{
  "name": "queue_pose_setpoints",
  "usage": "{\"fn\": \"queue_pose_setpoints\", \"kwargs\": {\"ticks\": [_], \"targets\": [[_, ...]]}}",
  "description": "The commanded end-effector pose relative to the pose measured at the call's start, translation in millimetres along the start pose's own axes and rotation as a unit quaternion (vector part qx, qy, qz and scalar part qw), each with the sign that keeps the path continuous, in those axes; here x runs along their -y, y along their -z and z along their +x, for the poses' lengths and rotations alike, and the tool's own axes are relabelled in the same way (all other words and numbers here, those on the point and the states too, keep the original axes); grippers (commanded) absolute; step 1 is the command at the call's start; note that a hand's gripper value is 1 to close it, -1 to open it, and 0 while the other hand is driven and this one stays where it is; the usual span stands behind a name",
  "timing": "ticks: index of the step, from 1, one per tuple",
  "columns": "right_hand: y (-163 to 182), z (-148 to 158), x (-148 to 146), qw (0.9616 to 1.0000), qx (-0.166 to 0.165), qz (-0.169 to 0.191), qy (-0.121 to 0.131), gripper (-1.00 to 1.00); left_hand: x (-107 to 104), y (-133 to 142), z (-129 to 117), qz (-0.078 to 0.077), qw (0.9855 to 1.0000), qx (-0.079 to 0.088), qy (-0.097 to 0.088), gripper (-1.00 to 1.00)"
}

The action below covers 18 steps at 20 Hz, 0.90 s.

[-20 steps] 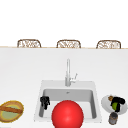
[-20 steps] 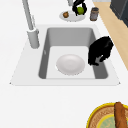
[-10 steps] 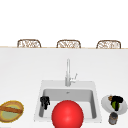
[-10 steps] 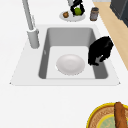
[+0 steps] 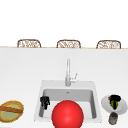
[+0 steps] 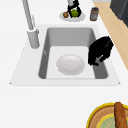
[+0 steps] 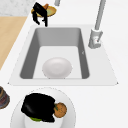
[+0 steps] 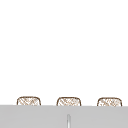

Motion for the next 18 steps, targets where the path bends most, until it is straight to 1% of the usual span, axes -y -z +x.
{"fn": "queue_pose_setpoints", "kwargs": {"ticks": [1, 2, 3, 4, 5, 6, 8, 10, 13, 14, 15, 16, 18], "targets": [[19, 8, -13, 0.9989, -0.039, -0.004, -0.026, 1.0, 0, 0, 0, 0.0, 1.0, 0.0, 0.0, 0.0], [20, 9, -12, 0.9987, -0.042, -0.001, -0.029, 1.0, 0, 0, 0, 0.0, 1.0, 0.0, 0.0, 0.0], [13, 1, -18, 0.999, -0.028, 0.005, -0.036, 1.0, 0, 0, 0, 0.0, 1.0, 0.0, 0.0, 0.0], [3, 3, -2, 0.9999, -0.01, 0.005, -0.007, 1.0, 0, 0, 0, 0.0, 1.0, 0.0, 0.0, 0.0], [-9, 4, 8, 1.0, -0.002, -0.002, 0.007, -1.0, 0, 0, 0, 0.0, 1.0, 0.0, 0.0, 0.0], [-15, 5, 25, 0.9997, -0.008, 0.017, 0.016, -1.0, 0, 0, 0, 0.0, 1.0, 0.0, 0.0, 0.0], [-28, 7, 39, 0.9994, -0.012, 0.03, 0.016, -1.0, 0, 0, 0, 0.0, 1.0, 0.0, 0.0, 0.0], [-37, 8, 49, 0.9991, -0.019, 0.035, 0.012, -1.0, 0, 0, 0, 0.0, 1.0, 0.0, 0.0, 0.0], [-52, 10, 68, 0.999, -0.017, 0.039, 0.009, -1.0, 0, 0, 0, 0.0, 1.0, 0.0, 0.0, 0.0], [-57, 14, 74, 0.999, -0.015, 0.04, 0.011, -1.0, 0, 0, 0, 0.0, 1.0, 0.0, 0.0, 0.0], [-62, 24, 79, 0.999, -0.016, 0.04, 0.007, -1.0, 0, 0, 0, 0.0, 1.0, 0.0, 0.0, 0.0], [-66, 33, 86, 0.999, -0.026, 0.037, 0.001, -1.0, 0, 0, 0, 0.0, 1.0, 0.0, 0.0, 0.0], [-72, 41, 92, 0.9986, -0.041, 0.034, -0.002, -1.0, 0, 0, 0, 0.0, 1.0, 0.0, 0.0, 0.0]]}}
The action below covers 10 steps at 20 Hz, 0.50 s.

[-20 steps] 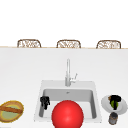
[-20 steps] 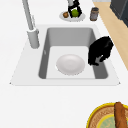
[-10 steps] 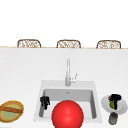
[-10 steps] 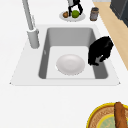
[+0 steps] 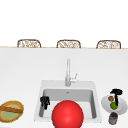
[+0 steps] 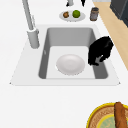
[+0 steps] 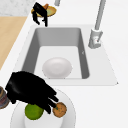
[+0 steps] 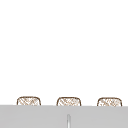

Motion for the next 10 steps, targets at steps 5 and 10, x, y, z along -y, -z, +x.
{"fn": "queue_pose_setpoints", "kwargs": {"ticks": [5, 10], "targets": [[-31, 46, 16, 0.9997, -0.024, -0.004, -0.001, -1.0, 0, 0, 0, 0.0, 1.0, 0.0, 0.0, 0.0], [-48, 82, 9, 0.9994, -0.03, -0.006, -0.018, -1.0, 0, 0, 0, 0.0, 1.0, 0.0, 0.0, 0.0]]}}
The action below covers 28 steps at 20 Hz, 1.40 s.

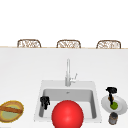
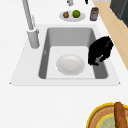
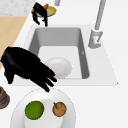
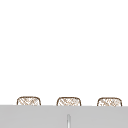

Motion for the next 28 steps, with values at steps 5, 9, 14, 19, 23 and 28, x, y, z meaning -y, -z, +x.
{"fn": "queue_pose_setpoints", "kwargs": {"ticks": [5, 9, 14, 19, 23, 28], "targets": [[-38, 51, -10, 0.9997, 0.004, 0.019, -0.012, -1.0, 0, 0, 0, 0.0, 1.0, 0.0, 0.0, 0.0], [-57, 75, -19, 0.9998, 0.011, 0.017, -0.007, -1.0, 0, 0, 0, 0.0, 1.0, 0.0, 0.0, 0.0], [-76, 98, -30, 0.9995, 0.025, 0.015, -0.009, -1.0, 0, 0, 0, 0.0, 1.0, 0.0, 0.0, 0.0], [-103, 108, -50, 0.9993, 0.038, 0.0, -0.003, -1.0, 0, 0, 0, 0.0, 1.0, 0.0, 0.0, 0.0], [-122, 117, -61, 0.9983, 0.057, 0.0, -0.007, -1.0, 0, 0, 0, 0.0, 1.0, 0.0, 0.0, 0.0], [-121, 151, -87, 0.9984, 0.053, -0.002, -0.017, -1.0, 0, 0, 0, 0.0, 1.0, 0.0, 0.0, 0.0]]}}
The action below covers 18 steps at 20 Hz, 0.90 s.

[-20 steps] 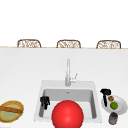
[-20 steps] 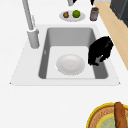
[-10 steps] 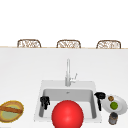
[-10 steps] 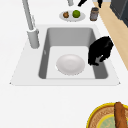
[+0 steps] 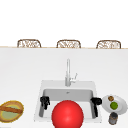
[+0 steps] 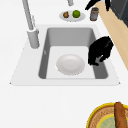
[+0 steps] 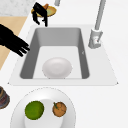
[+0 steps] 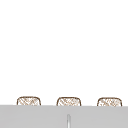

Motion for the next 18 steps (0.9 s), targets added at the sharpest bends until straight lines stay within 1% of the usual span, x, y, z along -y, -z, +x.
{"fn": "queue_pose_setpoints", "kwargs": {"ticks": [1, 4, 7, 9, 10, 12, 13, 14, 15, 16, 17, 18], "targets": [[3, 24, -22, 0.9996, 0.011, -0.006, -0.024, -1.0, 0, 0, 0, 0.0, 1.0, 0.0, 0.0, 0.0], [13, 38, -38, 0.9994, 0.011, -0.007, -0.031, -1.0, 0, 0, 0, 0.0, 1.0, 0.0, 0.0, 0.0], [16, 43, -40, 0.9995, 0.018, 0.001, -0.026, -1.0, 0, 0, 0, 0.0, 1.0, 0.0, 0.0, 0.0], [13, 42, -39, 0.9998, 0.013, 0.01, -0.014, -1.0, 0, 0, 0, 0.0, 1.0, 0.0, 0.0, 0.0], [13, 43, -40, 0.9998, 0.016, 0.013, -0.007, -1.0, 0, 0, 0, 0.0, 1.0, 0.0, 0.0, 0.0], [13, 47, -41, 0.9997, 0.019, 0.012, -0.004, -1.0, 0, 0, 0, 0.0, 1.0, 0.0, 0.0, 0.0], [12, 47, -42, 0.9997, 0.023, 0.013, 0.002, -1.0, 0, 0, 0, 0.0, 1.0, 0.0, 0.0, 0.0], [12, 48, -42, 0.9996, 0.024, 0.013, 0.002, 0.0, -1, 0, 1, 0.0, 1.0, 0.0, 0.0, -1.0], [12, 48, -41, 0.9996, 0.025, 0.01, -0.003, 0.0, -5, -9, 4, 0.007, 1.0, -0.003, -0.002, -1.0], [12, 49, -41, 0.9996, 0.026, 0.009, -0.002, 0.0, -8, -17, 6, 0.006, 0.9998, -0.003, -0.019, -1.0], [12, 49, -41, 0.9996, 0.025, 0.008, -0.001, 0.0, -11, -22, 8, 0.005, 0.9996, -0.002, -0.029, -1.0], [12, 49, -41, 0.9997, 0.025, 0.007, 0.001, 0.0, -12, -25, 10, 0.003, 0.9994, -0.002, -0.035, -1.0]]}}
